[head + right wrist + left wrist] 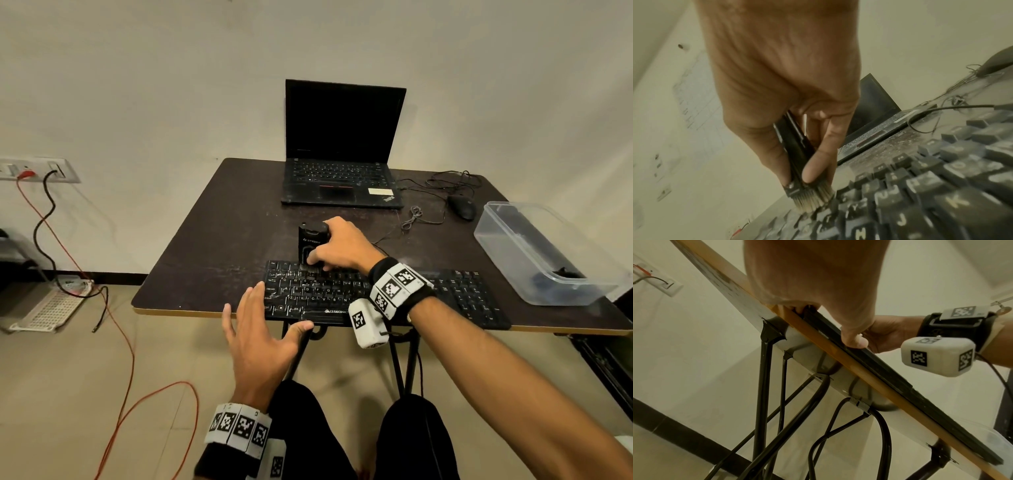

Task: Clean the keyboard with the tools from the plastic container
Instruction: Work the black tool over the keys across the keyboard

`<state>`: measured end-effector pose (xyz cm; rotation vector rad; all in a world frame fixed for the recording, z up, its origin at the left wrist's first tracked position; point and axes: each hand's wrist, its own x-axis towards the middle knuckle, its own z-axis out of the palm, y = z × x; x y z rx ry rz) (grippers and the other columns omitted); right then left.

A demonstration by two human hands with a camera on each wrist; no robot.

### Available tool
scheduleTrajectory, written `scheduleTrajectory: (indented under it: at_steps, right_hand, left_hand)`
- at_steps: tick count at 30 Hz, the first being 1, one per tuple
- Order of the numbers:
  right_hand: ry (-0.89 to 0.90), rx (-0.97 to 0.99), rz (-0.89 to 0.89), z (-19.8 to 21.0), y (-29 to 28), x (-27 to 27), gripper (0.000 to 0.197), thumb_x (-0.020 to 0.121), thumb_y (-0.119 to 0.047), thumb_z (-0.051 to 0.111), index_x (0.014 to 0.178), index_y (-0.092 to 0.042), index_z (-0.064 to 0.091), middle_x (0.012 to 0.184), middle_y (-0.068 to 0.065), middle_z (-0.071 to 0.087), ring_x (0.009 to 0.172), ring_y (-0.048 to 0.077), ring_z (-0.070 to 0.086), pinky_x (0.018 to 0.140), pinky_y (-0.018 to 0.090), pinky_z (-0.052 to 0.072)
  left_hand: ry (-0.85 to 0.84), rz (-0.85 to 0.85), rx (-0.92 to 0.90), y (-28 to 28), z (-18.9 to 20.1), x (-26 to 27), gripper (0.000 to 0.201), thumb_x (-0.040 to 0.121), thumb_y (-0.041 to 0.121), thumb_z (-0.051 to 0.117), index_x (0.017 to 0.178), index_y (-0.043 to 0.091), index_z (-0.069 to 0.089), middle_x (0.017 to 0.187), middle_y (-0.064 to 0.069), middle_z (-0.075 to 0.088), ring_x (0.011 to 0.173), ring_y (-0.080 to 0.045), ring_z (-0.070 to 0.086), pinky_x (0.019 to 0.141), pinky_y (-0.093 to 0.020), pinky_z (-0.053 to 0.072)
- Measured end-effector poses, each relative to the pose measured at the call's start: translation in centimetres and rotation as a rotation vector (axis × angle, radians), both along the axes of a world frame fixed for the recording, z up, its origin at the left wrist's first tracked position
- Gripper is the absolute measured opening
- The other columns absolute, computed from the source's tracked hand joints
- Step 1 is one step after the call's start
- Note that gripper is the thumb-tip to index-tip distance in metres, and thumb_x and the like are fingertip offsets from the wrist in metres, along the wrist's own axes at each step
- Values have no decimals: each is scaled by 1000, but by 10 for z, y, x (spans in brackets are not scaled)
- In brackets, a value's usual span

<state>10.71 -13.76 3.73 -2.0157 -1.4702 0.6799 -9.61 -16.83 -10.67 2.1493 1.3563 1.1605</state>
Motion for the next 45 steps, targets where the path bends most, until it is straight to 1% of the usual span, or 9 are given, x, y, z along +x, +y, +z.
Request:
scheduleTrajectory:
  at_steps: [3, 7, 12, 22, 26, 30, 34, 37, 45]
  right_hand:
    - [-31, -18, 77, 0, -1, -7, 25, 79, -15, 88, 90, -23, 67, 94, 1, 79, 64, 19, 78, 56, 24, 59]
    - [-21, 13, 42, 1, 3, -7, 25, 78, -13, 88, 94, -20, 70, 93, 3, 80, 68, 23, 79, 70, 36, 67]
    - [-15, -44, 133, 0, 3, -14, 26, 79, -12, 87, 100, -13, 72, 94, 4, 80, 68, 23, 79, 66, 34, 66]
    - [-64, 3, 85, 0, 7, -13, 26, 77, -13, 86, 99, -13, 73, 89, 4, 80, 63, 20, 77, 64, 30, 63]
    - [-1, -52, 148, -2, 7, -16, 30, 77, -11, 87, 104, -12, 73, 95, 5, 80, 73, 27, 80, 67, 38, 67]
    - [-54, 10, 85, 0, 9, -18, 23, 78, -13, 84, 99, -15, 73, 88, 3, 80, 62, 20, 78, 58, 26, 58]
    - [28, -31, 102, -1, 13, -24, 24, 77, -10, 86, 98, -10, 73, 89, 5, 80, 71, 27, 80, 63, 34, 65]
    - [-21, 24, 44, -1, 15, -25, 20, 77, -12, 85, 93, -14, 73, 84, 1, 79, 62, 20, 78, 58, 26, 59]
    - [-59, 22, 83, -5, 20, -34, 18, 76, -14, 84, 89, -17, 72, 81, 2, 80, 60, 16, 77, 67, 30, 63]
  left_hand:
    - [-4, 1, -2, 0, 1, 1, 108, 76, 85, 55, 156, 14, 39, 155, -4, 50, 153, -15, 32, 130, -42, -4]
    - [1, -6, -3, -1, 2, 0, 108, 76, 86, 54, 157, 15, 38, 156, -3, 49, 154, -14, 31, 130, -40, -5]
    - [-2, -4, -8, 0, 1, 0, 109, 76, 87, 53, 157, 15, 39, 157, -3, 48, 154, -13, 30, 130, -39, -7]
    - [-15, -4, -19, 0, 4, 0, 108, 74, 85, 56, 156, 15, 41, 156, -2, 49, 154, -12, 30, 129, -36, -8]
    - [-26, -4, -16, 0, 3, 0, 108, 74, 84, 57, 156, 15, 41, 156, -2, 49, 153, -11, 30, 130, -38, -6]
    - [-13, -2, -23, 0, 3, 0, 109, 74, 85, 56, 156, 16, 40, 156, -2, 48, 154, -11, 30, 129, -37, -7]
    - [-21, -4, -21, -1, 3, 0, 110, 74, 86, 54, 156, 14, 40, 157, -4, 48, 154, -12, 30, 129, -36, -7]
    - [-14, -4, -20, -1, 3, 1, 110, 74, 86, 54, 156, 14, 40, 157, -4, 48, 153, -12, 30, 129, -35, -9]
    - [-24, -9, -30, -1, 4, 1, 110, 75, 86, 55, 157, 14, 38, 158, -4, 47, 154, -11, 27, 130, -38, -7]
